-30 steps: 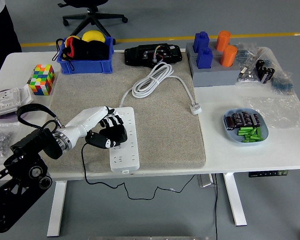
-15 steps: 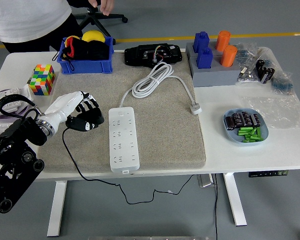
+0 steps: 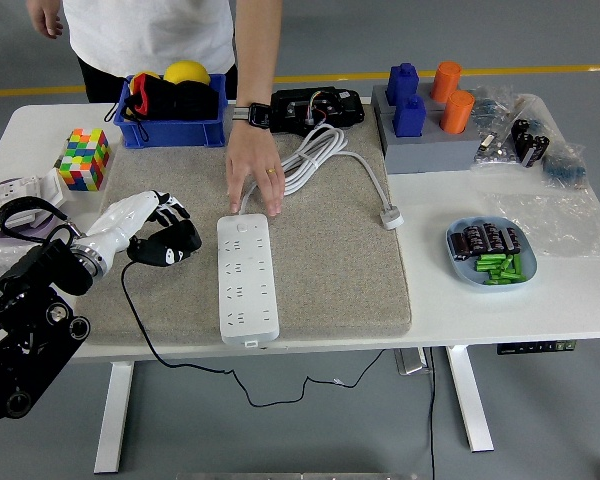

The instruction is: Pull the plug out,throw it away,press the button

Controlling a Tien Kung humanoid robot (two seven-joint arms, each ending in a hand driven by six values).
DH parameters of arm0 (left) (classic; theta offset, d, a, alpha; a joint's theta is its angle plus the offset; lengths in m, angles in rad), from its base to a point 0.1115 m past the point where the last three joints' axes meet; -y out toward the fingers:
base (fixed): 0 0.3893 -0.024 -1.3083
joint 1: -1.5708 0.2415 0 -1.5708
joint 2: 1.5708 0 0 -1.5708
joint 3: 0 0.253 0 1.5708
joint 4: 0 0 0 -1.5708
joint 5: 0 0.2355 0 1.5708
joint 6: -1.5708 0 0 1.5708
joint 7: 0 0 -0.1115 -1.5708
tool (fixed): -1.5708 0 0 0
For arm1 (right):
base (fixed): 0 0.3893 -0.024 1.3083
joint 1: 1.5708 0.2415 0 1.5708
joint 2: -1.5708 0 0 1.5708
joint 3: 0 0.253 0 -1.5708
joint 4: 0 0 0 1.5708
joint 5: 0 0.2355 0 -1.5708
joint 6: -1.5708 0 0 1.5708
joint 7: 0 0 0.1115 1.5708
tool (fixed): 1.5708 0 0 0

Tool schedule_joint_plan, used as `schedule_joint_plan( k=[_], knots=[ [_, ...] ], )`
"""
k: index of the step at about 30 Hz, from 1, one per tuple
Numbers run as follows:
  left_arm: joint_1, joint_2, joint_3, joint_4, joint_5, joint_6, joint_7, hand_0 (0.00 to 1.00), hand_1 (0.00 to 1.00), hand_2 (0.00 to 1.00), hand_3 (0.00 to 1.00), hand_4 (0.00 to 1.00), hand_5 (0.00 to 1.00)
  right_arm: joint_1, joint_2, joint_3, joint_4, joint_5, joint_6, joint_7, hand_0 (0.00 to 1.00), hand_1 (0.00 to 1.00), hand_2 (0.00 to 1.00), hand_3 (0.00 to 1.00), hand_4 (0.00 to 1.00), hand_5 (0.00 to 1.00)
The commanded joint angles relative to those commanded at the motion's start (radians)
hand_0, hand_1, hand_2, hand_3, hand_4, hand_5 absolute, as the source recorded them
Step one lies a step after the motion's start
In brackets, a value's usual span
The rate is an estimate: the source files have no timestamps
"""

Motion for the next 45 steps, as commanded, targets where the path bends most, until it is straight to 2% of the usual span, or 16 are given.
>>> schedule_joint_plan(
  k=[5, 6, 11, 12, 17, 18, 23, 24, 29, 30, 35, 36, 42, 43, 45],
  knots=[
    [-0.006, 0.002, 0.0, -0.006, 0.005, -0.008, 0.009, 0.826, 0.939, 0.886, 0.902, 0.936, 0.002, 0.003, -0.001, -0.004, 0.001, 0.002, 0.001, 0.0, 0.733, 0.678, 0.661, 0.634, 0.745, 0.6],
    [-0.007, 0.003, 0.0, -0.008, 0.005, -0.009, 0.011, 0.82, 0.873, 0.879, 0.898, 0.952, 0.002, 0.003, -0.001, -0.004, 0.001, 0.002, 0.001, 0.0, 0.733, 0.678, 0.66, 0.635, 0.745, 0.6],
    [-0.014, 0.008, 0.005, -0.043, -0.009, -0.004, 0.003, 0.82, 0.873, 0.879, 0.898, 0.952, 0.002, 0.004, -0.003, -0.007, 0.0, 0.003, 0.0, 0.0, 0.733, 0.678, 0.66, 0.635, 0.745, 0.6],
    [-0.016, 0.008, 0.007, -0.05, -0.015, -0.001, 0.0, 0.653, 0.746, 0.756, 0.859, 0.933, 0.002, 0.004, -0.004, -0.007, 0.0, 0.003, 0.0, 0.0, 0.733, 0.678, 0.66, 0.634, 0.745, 0.6],
    [-0.051, 0.013, 0.066, -0.088, -0.073, -0.003, -0.004, 0.653, 0.746, 0.756, 0.859, 0.933, 0.002, 0.003, -0.006, -0.012, 0.0, 0.004, 0.0, 0.0, 0.733, 0.678, 0.66, 0.634, 0.745, 0.6],
    [-0.06, 0.012, 0.081, -0.087, -0.082, -0.007, 0.0, 0.342, 0.469, 0.469, 0.677, 0.659, 0.002, 0.003, -0.006, -0.013, 0.0, 0.005, 0.001, 0.0, 0.733, 0.678, 0.66, 0.634, 0.745, 0.6],
    [-0.11, 0.01, 0.15, -0.055, -0.118, -0.038, 0.041, 0.342, 0.469, 0.469, 0.677, 0.659, 0.002, 0.003, -0.005, -0.015, 0.001, 0.006, 0.001, 0.0, 0.733, 0.678, 0.66, 0.634, 0.745, 0.6],
    [-0.122, 0.01, 0.164, -0.045, -0.134, -0.044, 0.052, 0.202, 0.226, 0.257, 0.64, 0.483, 0.002, 0.002, -0.005, -0.015, 0.001, 0.006, 0.001, 0.0, 0.733, 0.678, 0.661, 0.635, 0.745, 0.6],
    [-0.17, 0.01, 0.216, -0.011, -0.174, -0.045, 0.073, 0.202, 0.226, 0.257, 0.64, 0.483, 0.002, -0.002, -0.004, -0.011, -0.001, 0.006, 0.001, 0.0, 0.733, 0.678, 0.661, 0.635, 0.745, 0.6],
    [-0.178, 0.008, 0.223, -0.005, -0.183, -0.047, 0.078, 0.044, 0.021, 0.137, 0.653, 0.272, 0.002, -0.003, -0.003, -0.009, -0.002, 0.006, 0.0, 0.0, 0.733, 0.678, 0.66, 0.634, 0.745, 0.6],
    [-0.216, -0.002, 0.265, 0.023, -0.251, -0.072, 0.129, 0.044, 0.021, 0.137, 0.653, 0.272, 0.002, -0.004, -0.001, -0.003, -0.001, 0.005, 0.001, 0.0, 0.733, 0.678, 0.66, 0.634, 0.745, 0.6],
    [-0.223, -0.004, 0.273, 0.028, -0.265, -0.079, 0.142, 0.021, 0.003, 0.126, 0.634, 0.081, 0.002, -0.003, 0.0, -0.003, -0.001, 0.004, 0.001, 0.0, 0.733, 0.678, 0.66, 0.634, 0.745, 0.6],
    [-0.275, -0.022, 0.33, 0.065, -0.274, -0.109, 0.209, 0.021, 0.003, 0.126, 0.634, 0.081, 0.002, -0.003, 0.003, -0.003, 0.0, 0.004, 0.003, -0.001, 0.733, 0.678, 0.66, 0.634, 0.745, 0.6],
    [-0.283, -0.026, 0.339, 0.074, -0.271, -0.109, 0.214, 0.016, 0.005, 0.13, 0.658, 0.044, 0.002, -0.003, 0.004, -0.003, 0.0, 0.004, 0.003, -0.001, 0.733, 0.678, 0.66, 0.634, 0.745, 0.601],
    [-0.293, -0.031, 0.348, 0.085, -0.271, -0.107, 0.218, 0.016, 0.005, 0.13, 0.658, 0.044, 0.002, -0.004, 0.003, -0.003, 0.0, 0.005, 0.003, -0.001, 0.733, 0.678, 0.66, 0.634, 0.745, 0.601]
  ],
)
